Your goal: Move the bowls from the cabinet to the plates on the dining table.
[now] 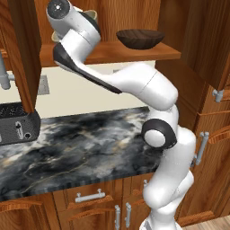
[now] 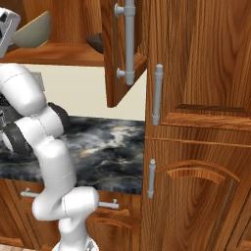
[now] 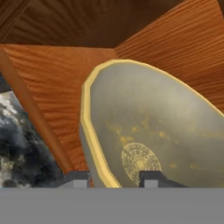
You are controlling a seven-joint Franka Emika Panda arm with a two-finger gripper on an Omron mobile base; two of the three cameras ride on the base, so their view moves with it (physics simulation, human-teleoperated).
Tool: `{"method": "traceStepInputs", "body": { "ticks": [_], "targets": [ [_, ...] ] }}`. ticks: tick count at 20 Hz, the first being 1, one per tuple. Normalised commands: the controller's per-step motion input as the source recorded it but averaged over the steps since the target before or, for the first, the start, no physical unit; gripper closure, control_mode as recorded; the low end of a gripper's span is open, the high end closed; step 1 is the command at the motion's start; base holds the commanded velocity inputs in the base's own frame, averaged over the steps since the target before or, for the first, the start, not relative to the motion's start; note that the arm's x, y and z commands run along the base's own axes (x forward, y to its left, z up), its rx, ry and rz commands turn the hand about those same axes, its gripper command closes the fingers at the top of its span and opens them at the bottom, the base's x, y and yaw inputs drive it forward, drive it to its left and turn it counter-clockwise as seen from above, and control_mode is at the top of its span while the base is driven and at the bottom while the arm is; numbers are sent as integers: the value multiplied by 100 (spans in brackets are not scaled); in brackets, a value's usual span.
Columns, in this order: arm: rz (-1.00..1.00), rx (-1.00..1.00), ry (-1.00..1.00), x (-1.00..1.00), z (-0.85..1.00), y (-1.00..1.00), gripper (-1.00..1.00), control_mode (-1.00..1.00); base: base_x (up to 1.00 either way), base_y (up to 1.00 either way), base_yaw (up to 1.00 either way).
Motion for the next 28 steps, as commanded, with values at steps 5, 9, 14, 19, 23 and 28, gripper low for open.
{"method": "traceStepInputs", "body": {
  "ticks": [5,9,14,19,23,28],
  "targets": [
    [0,9,-12,-100,-5,0,100,-100,0,0,0],
    [1,23,-13,-100,-27,-13,100,-100,0,0,0],
    [9,40,-15,-100,-66,-55,100,-100,0,0,0],
    [14,42,-13,-100,-87,-57,100,-100,0,0,0],
    [16,33,-9,-87,-94,-52,100,-100,0,0,0],
    [16,10,-10,-45,-45,-57,100,-100,0,0,0]
  ]
}}
